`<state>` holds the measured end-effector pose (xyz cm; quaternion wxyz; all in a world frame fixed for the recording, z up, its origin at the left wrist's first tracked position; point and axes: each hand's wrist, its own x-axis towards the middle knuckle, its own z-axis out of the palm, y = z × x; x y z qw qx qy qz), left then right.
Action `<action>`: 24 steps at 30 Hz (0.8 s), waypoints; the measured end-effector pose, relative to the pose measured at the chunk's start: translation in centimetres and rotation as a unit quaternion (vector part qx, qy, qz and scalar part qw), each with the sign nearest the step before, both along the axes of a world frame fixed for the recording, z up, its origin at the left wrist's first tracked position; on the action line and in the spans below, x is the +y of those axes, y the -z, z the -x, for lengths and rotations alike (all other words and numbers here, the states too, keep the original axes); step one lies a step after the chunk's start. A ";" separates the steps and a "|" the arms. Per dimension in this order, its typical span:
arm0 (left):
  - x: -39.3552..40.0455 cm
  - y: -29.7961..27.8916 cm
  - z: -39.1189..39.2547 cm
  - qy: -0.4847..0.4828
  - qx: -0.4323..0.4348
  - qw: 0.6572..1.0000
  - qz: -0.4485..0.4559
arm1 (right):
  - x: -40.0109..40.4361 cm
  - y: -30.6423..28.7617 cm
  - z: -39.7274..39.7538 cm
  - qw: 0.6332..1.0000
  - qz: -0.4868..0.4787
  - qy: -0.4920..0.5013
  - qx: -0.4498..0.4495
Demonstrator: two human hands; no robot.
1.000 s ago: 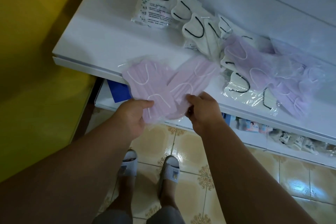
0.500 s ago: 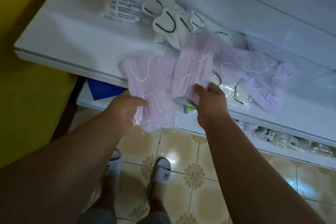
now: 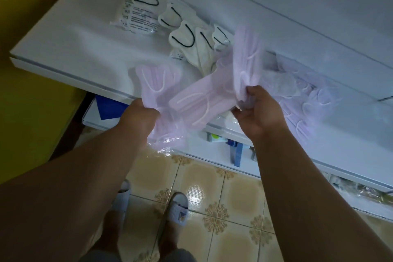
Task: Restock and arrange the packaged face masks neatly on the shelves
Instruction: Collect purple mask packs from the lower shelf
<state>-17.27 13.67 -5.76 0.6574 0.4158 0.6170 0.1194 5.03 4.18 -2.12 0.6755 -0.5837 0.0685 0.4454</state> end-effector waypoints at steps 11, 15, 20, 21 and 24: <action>-0.6 -0.8 -1.4 0.052 -0.219 0.948 0.224 | 0.6 3.2 3.2 0.938 0.161 -0.237 -0.193; -0.1 -0.5 -2.2 0.045 -0.153 0.959 0.233 | -0.3 2.9 4.0 0.928 0.182 -0.237 -0.222; 0.0 -0.5 -3.3 0.001 -0.253 0.932 0.261 | -0.8 1.9 5.3 0.825 0.205 -0.333 -0.408; 0.1 -0.4 -3.4 -0.001 -0.279 0.924 0.263 | -0.6 1.7 5.2 0.816 0.195 -0.348 -0.418; 0.5 0.7 -3.9 -0.015 -0.257 0.941 0.220 | 0.4 1.9 3.7 0.783 0.181 -0.325 -0.497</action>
